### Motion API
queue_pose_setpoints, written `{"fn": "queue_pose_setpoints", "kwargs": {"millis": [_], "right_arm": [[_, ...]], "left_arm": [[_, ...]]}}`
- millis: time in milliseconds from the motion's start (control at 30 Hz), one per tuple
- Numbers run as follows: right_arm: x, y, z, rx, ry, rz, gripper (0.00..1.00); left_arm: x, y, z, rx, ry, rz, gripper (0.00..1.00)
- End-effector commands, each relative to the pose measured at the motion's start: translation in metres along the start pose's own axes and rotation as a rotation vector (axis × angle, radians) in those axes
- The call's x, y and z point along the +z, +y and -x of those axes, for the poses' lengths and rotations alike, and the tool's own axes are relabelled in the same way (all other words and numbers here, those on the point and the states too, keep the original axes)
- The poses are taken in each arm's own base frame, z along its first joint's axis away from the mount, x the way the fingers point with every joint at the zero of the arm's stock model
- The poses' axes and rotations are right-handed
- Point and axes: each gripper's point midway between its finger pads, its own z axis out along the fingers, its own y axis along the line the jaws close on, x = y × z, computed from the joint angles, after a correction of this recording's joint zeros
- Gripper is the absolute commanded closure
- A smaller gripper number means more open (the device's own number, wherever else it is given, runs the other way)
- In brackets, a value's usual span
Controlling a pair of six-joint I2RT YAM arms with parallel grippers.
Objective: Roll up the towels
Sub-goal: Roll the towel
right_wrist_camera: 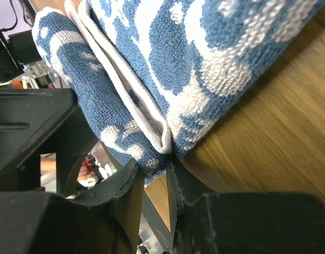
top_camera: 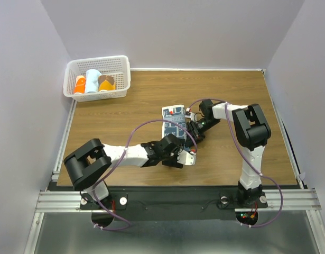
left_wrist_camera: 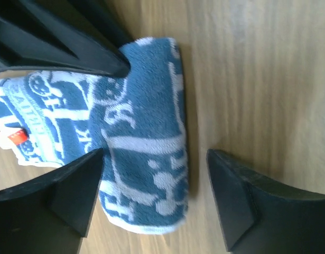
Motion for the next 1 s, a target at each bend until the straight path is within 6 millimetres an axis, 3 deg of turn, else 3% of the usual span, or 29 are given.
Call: {"fn": "queue_pose_setpoints", "kwargs": {"millis": [0, 67, 233, 300, 333, 400, 433, 500, 533, 600, 633, 700, 733, 833, 900, 967], "right_arm": [[0.01, -0.02, 0.001, -0.026, 0.012, -0.058, 0.73], [0.012, -0.019, 0.0, -0.02, 0.015, -0.049, 0.72], [0.011, -0.018, -0.003, -0.03, 0.017, -0.044, 0.71], [0.01, -0.016, -0.004, -0.039, 0.014, -0.038, 0.69], [0.008, -0.012, -0.004, -0.049, 0.006, -0.034, 0.68], [0.005, -0.007, -0.001, -0.063, -0.007, -0.031, 0.68], [-0.002, -0.002, 0.004, -0.089, -0.028, -0.031, 0.67], [-0.011, 0.005, 0.01, -0.109, -0.06, -0.025, 0.64], [-0.019, 0.006, 0.014, -0.114, -0.086, -0.028, 0.57], [-0.044, 0.01, 0.027, -0.138, -0.162, -0.047, 0.47], [-0.054, 0.011, 0.031, -0.14, -0.192, -0.057, 0.35], [-0.086, 0.019, 0.042, -0.181, -0.282, -0.084, 0.25], [-0.105, 0.015, 0.047, -0.181, -0.336, -0.106, 0.22], [-0.157, 0.027, 0.054, -0.264, -0.479, -0.198, 0.17], [-0.182, 0.037, 0.053, -0.327, -0.558, -0.303, 0.09], [-0.191, 0.044, 0.048, -0.373, -0.599, -0.346, 0.0]], "left_arm": [[0.011, -0.002, -0.018, 0.052, 0.059, 0.041, 0.28], [0.015, -0.006, -0.023, 0.061, 0.074, 0.031, 0.34], [0.025, -0.021, -0.037, 0.067, 0.114, -0.024, 0.34], [0.023, -0.036, -0.043, 0.071, 0.142, -0.112, 0.41], [0.026, -0.038, -0.03, 0.059, 0.104, -0.16, 0.46], [0.02, -0.049, -0.03, 0.013, 0.117, -0.248, 0.56], [0.019, -0.048, -0.016, -0.007, 0.072, -0.286, 0.62], [0.013, -0.056, -0.013, -0.044, 0.078, -0.362, 0.68], [0.012, -0.055, -0.003, -0.08, 0.046, -0.396, 0.71], [0.006, -0.061, -0.005, -0.14, 0.061, -0.465, 0.77], [0.004, -0.06, 0.005, -0.161, 0.022, -0.498, 0.78], [-0.004, -0.068, 0.002, -0.204, 0.043, -0.573, 0.8], [-0.005, -0.068, 0.006, -0.236, 0.021, -0.612, 0.81], [-0.013, -0.075, 0.007, -0.3, 0.016, -0.71, 0.81], [-0.016, -0.079, 0.001, -0.347, 0.024, -0.766, 0.81], [-0.015, -0.072, -0.001, -0.401, 0.02, -0.786, 0.81]]}}
